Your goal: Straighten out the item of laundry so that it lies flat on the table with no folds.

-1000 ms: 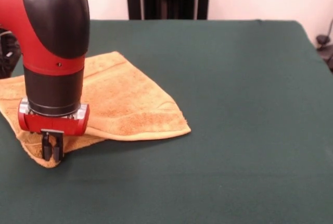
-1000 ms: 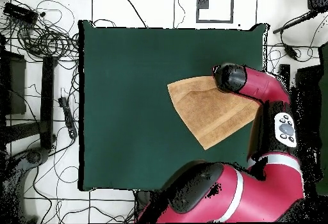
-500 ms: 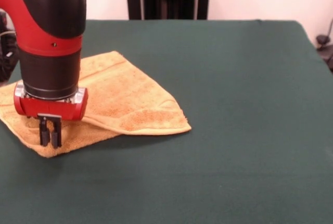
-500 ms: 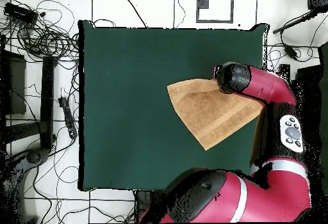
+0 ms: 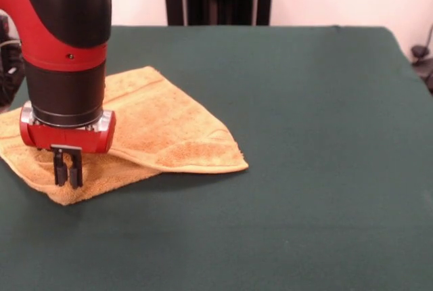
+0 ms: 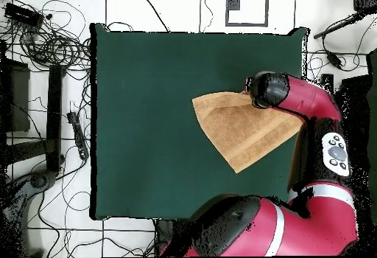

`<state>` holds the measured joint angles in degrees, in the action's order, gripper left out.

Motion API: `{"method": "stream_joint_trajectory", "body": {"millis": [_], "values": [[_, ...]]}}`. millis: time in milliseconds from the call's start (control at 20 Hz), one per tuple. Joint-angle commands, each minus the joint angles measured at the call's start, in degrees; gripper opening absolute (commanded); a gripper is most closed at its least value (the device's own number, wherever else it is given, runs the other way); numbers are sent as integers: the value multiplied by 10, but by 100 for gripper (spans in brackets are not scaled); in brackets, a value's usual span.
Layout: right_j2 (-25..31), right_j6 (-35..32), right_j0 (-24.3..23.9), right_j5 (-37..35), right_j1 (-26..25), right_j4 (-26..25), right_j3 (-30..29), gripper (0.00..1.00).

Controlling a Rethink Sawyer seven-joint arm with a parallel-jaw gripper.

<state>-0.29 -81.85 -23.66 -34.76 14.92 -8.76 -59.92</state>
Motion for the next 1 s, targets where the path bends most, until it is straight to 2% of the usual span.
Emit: {"method": "stream_joint_trajectory", "body": {"millis": [50,400,850,1000], "values": [[26,-67,25,-65,-23,9,-46,0],[24,-74,25,-88,0,20,-55,0],[25,-78,25,-97,3,22,-54,0],[20,-76,31,-119,-1,19,-42,0]]}}
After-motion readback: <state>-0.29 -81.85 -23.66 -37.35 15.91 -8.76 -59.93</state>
